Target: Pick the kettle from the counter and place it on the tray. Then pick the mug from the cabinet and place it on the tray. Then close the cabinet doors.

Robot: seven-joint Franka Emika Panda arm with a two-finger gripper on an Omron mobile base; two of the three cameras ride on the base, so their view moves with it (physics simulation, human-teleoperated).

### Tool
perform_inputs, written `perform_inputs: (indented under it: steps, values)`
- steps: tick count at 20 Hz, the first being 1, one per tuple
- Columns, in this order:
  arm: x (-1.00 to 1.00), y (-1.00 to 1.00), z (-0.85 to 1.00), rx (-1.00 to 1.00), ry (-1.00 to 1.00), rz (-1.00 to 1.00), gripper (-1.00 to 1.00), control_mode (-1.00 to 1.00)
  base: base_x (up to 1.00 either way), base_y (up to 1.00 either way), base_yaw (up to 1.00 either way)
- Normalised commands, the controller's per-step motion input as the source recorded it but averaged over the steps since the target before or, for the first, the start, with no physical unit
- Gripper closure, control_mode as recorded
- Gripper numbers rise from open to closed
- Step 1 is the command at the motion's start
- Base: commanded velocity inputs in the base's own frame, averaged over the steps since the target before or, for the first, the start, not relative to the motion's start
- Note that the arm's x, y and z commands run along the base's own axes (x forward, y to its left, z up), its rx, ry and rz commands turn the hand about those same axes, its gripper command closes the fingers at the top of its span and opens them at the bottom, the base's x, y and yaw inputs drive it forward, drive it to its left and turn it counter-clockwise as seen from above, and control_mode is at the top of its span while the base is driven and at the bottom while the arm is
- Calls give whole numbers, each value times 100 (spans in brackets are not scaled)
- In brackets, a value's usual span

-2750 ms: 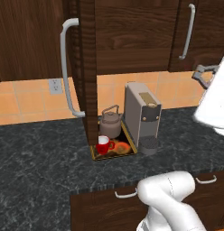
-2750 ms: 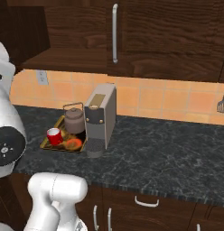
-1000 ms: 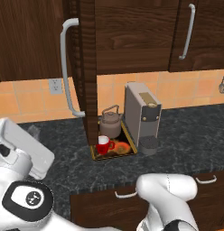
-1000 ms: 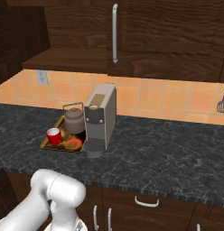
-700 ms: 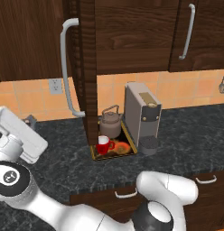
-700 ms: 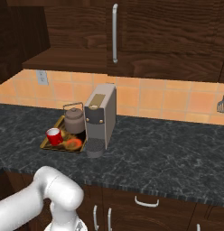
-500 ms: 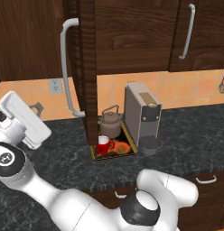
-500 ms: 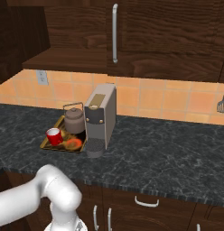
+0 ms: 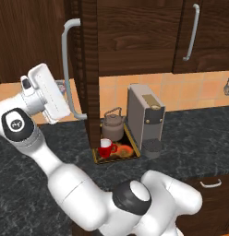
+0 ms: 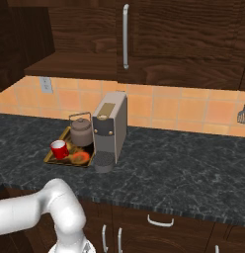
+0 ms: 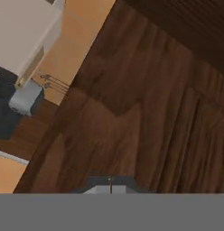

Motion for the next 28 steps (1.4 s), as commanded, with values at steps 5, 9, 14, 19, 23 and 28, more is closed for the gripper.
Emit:
perform_inputs:
  steps: [5,9,14,19,23,28]
  values:
    - [15,-100,32,2,-19,-4,100,-100,0,0,0]
    - [23,-100,21,8,-20,0,100,-100,0,0,0]
    - [55,-100,5,18,-10,2,100,-100,0,0,0]
    - [60,-50,40,17,-3,31,100,-100,0,0,0]
    - [52,-71,72,27,-29,46,100,-100,0,0,0]
    - [58,-94,15,16,-11,47,100,-100,0,0,0]
